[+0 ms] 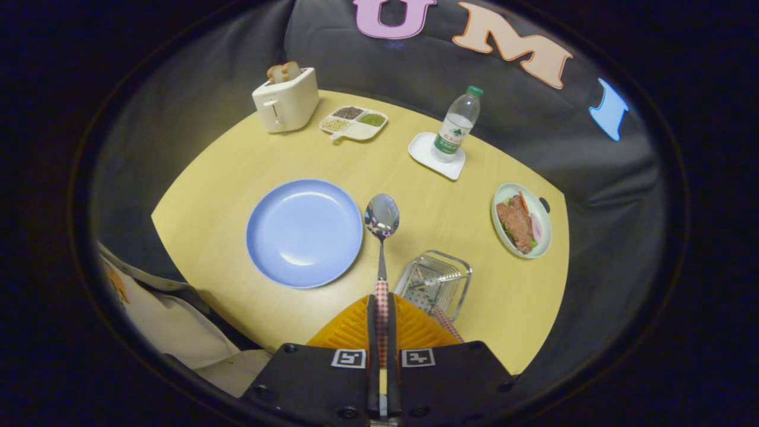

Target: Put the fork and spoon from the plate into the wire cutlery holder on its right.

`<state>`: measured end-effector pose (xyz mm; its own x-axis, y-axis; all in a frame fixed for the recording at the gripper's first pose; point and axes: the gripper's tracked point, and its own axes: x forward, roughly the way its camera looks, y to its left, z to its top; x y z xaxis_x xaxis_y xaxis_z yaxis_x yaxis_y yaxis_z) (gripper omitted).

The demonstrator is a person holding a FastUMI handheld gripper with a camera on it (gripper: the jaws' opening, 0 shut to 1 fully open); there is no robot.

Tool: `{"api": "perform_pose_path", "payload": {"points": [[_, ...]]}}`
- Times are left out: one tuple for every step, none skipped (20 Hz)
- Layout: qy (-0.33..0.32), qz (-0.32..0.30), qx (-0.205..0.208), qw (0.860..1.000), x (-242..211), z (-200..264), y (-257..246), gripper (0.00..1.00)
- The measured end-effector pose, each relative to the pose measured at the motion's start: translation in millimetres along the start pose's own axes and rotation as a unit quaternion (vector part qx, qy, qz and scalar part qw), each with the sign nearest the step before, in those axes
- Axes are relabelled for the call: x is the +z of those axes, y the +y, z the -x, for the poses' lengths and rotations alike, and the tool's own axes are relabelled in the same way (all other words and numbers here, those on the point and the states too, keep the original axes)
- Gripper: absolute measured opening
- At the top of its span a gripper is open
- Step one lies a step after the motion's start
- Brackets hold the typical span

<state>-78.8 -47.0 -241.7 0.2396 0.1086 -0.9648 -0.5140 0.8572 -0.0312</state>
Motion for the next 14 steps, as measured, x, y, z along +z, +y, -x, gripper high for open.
{"api": "perform_pose_path", "payload": {"points": [[0.005,0.006,-0.001,1.000,-2,3,-7,0.08],[0.012,0.010,-0.003,1.000,-4,6,-13,0.08],[0.019,0.014,-0.003,1.000,-6,8,-18,0.08],[0.028,0.019,0.000,0.999,-9,10,-22,0.08],[0.038,0.026,0.003,0.999,-13,13,-26,0.08],[0.050,0.035,0.005,0.998,-16,15,-31,0.08],[0.060,0.045,0.005,0.997,-21,17,-36,0.08],[0.069,0.056,0.001,0.996,-24,18,-42,0.08],[0.079,0.064,0.001,0.995,-27,18,-47,0.08],[0.087,0.066,0.004,0.994,-30,19,-51,0.08],[0.097,0.068,0.010,0.993,-33,21,-52,0.08],[0.107,0.070,0.016,0.992,-36,23,-55,0.08],[0.121,0.075,0.022,0.989,-39,24,-58,0.08],[0.136,0.082,0.025,0.987,-42,24,-63,0.08]]}}
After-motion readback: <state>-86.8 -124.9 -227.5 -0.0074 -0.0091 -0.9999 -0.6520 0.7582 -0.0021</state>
